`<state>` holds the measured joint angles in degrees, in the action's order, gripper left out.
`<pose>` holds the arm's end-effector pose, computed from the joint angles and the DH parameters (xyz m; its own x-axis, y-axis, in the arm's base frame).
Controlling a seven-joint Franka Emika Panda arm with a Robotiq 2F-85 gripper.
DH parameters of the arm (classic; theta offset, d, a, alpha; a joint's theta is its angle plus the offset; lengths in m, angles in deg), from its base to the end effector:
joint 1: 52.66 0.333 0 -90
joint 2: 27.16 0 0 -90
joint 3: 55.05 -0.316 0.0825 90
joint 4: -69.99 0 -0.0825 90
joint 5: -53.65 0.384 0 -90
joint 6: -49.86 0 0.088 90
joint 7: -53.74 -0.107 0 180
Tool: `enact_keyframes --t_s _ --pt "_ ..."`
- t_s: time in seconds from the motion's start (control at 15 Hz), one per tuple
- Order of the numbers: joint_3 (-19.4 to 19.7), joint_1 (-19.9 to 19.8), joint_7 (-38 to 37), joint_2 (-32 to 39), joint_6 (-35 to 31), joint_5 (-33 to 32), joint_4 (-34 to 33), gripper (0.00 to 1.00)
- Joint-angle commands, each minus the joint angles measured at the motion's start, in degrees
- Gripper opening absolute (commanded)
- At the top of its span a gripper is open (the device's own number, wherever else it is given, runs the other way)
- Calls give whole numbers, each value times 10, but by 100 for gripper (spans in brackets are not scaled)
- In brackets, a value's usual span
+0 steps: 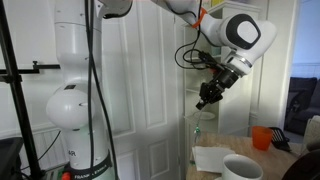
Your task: Take the spoon out of the teacup and put it on the paper towel
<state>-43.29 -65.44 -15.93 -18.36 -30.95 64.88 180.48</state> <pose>0.4732 -0.1875 0.3811 -0.2123 -0.9141 -0.3454 -0.8475 -0.0037 0.5308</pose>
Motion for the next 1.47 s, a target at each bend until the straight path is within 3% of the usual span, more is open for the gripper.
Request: enact_keyframes --t_s 0.0,0.53,1.4 --pt "11 5 -7 21 9 10 -16 1" --pt "14 7 -7 36 9 11 -25 3" --pt "11 -1 -22 169 35 87 -158 1"
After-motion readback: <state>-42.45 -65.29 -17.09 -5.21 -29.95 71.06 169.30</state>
